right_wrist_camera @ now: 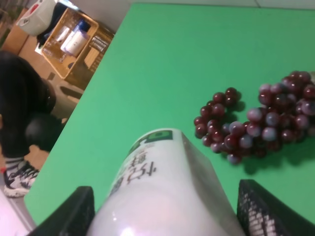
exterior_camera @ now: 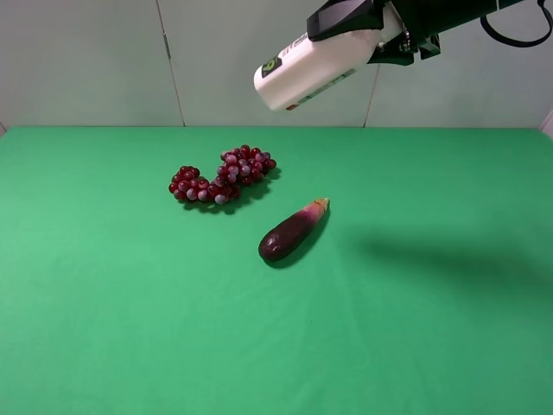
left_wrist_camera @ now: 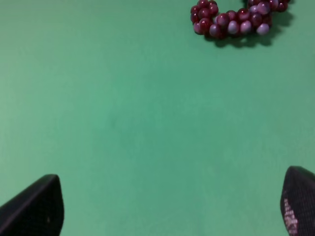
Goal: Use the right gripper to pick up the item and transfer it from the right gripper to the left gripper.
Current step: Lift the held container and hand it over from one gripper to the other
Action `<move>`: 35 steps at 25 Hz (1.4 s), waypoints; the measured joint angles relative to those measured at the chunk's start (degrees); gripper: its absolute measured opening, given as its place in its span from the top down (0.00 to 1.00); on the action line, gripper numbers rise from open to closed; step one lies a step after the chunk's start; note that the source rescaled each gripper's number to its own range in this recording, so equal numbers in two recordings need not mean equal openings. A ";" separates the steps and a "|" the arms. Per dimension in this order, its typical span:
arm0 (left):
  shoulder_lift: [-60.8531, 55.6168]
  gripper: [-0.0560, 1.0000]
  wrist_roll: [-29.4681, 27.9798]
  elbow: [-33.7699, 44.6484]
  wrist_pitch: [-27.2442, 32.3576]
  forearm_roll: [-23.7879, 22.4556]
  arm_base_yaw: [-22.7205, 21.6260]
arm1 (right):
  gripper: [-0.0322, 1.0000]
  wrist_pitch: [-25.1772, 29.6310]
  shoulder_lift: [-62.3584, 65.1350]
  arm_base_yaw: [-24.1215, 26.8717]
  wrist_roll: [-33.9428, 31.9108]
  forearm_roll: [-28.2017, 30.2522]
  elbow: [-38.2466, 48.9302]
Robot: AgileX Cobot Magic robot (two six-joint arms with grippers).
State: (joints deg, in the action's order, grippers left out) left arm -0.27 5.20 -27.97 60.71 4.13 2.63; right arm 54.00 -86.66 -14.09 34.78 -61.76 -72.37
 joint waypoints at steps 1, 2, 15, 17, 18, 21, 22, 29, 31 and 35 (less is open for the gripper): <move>0.00 0.25 0.00 0.00 0.00 0.00 0.00 | 0.96 0.70 0.00 0.00 0.44 -0.38 0.00; 0.00 0.25 0.00 0.00 0.00 0.00 0.00 | 0.96 1.16 0.00 0.00 0.81 -0.78 0.00; 0.00 0.25 0.00 0.00 0.00 0.81 0.00 | 0.96 2.28 0.00 0.00 2.72 -2.49 0.00; 0.00 0.25 0.00 0.00 -0.07 2.11 0.00 | 0.96 2.27 0.00 0.00 2.79 -2.49 0.00; 0.00 0.25 0.00 -0.06 -0.24 2.49 0.00 | 0.96 2.27 0.00 0.00 2.79 -2.49 0.00; 0.97 0.25 0.05 -0.77 -2.17 2.90 0.00 | 0.96 2.27 0.00 0.00 2.79 -2.50 0.00; 2.05 0.25 0.22 -1.18 -3.41 2.92 0.00 | 0.96 2.27 0.00 0.00 2.79 -2.55 0.00; 17.68 0.25 5.16 -3.19 -17.73 4.89 0.00 | 0.96 2.27 0.00 0.00 2.89 -2.95 0.00; 22.55 0.25 8.70 -3.35 -22.63 5.73 0.00 | 0.96 2.27 0.00 0.00 2.89 -2.95 0.00; 32.96 0.25 20.68 -4.55 -29.54 6.33 0.00 | 0.96 2.27 0.00 0.00 3.19 -2.95 0.00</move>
State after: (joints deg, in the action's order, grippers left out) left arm 32.70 25.87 -32.52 31.17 10.46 2.63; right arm 56.27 -86.66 -14.09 37.97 -64.70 -72.37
